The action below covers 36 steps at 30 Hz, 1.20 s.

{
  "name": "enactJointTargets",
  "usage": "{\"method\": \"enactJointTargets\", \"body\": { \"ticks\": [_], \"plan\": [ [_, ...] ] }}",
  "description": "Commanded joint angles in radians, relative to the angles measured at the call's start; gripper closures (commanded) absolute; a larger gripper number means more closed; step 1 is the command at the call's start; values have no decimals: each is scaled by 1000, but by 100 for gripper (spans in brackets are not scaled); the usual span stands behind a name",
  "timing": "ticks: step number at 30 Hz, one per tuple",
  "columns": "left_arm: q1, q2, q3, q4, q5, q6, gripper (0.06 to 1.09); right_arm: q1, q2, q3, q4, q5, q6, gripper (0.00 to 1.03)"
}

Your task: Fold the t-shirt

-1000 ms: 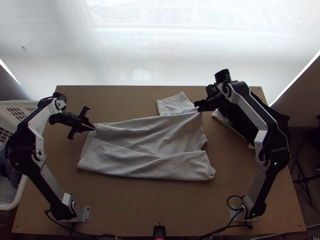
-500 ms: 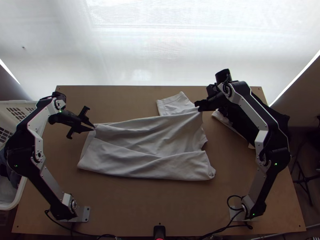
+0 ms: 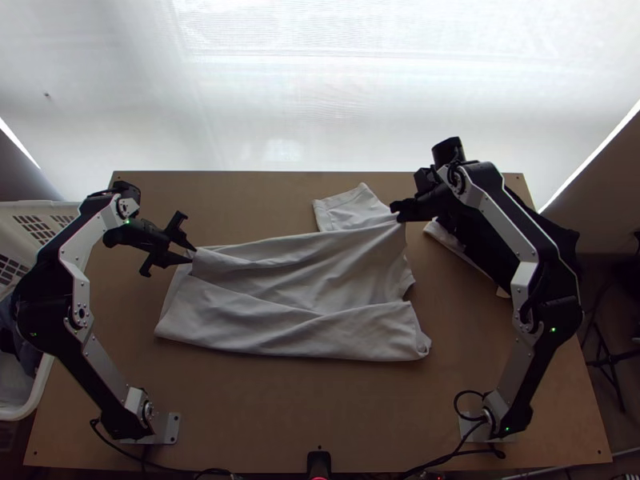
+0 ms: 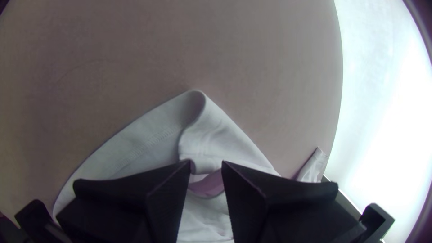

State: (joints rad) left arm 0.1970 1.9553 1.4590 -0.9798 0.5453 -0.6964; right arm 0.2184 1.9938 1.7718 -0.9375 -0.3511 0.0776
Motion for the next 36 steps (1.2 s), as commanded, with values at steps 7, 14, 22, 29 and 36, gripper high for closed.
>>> {"method": "enactJointTargets", "body": {
  "ticks": [7, 14, 22, 29, 36],
  "plan": [
    [1, 22, -14, 16, -13, 1, 69, -16, -12, 8, 0, 0, -1, 100],
    [10, -6, -58, 95, -94, -2, 105, -10, -16, 0, -1, -2, -1, 100],
    [70, -162, 116, 62, -84, -23, 105, -13, -53, 2, 0, -2, 2, 100],
    [134, -176, 383, -10, -87, -40, 105, -14, -70, 3, 0, -2, 4, 100],
    [91, -308, 377, 87, -225, 60, 105, -40, -125, 17, 0, -2, 2, 100]
  ]
}}
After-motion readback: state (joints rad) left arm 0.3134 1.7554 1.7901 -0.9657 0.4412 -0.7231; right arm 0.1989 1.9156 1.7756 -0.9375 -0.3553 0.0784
